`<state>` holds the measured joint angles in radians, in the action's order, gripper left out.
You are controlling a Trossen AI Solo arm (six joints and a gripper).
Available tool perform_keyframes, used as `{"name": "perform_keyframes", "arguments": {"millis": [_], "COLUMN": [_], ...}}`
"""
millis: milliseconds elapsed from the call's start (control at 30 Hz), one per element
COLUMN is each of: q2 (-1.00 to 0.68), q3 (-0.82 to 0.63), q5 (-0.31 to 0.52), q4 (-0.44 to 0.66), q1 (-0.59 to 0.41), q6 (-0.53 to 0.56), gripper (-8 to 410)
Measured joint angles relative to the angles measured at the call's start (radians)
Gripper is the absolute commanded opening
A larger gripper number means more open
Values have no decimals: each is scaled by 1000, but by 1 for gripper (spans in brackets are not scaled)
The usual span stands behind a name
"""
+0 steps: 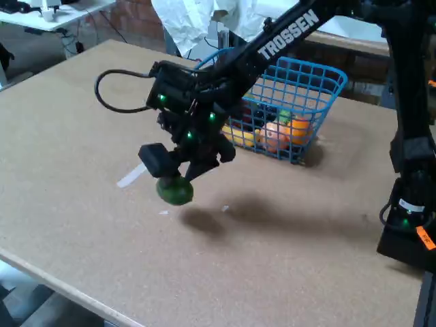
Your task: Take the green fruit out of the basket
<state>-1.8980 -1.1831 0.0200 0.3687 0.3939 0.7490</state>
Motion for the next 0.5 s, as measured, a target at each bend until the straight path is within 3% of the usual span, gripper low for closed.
{"name": "perform_keyframes", "arguments": {"millis": [500], "q2": [-49], "q3": [0], "q5": [49], "q4": [-37], "q1": [9], "q6": [-3], "gripper": [206]}}
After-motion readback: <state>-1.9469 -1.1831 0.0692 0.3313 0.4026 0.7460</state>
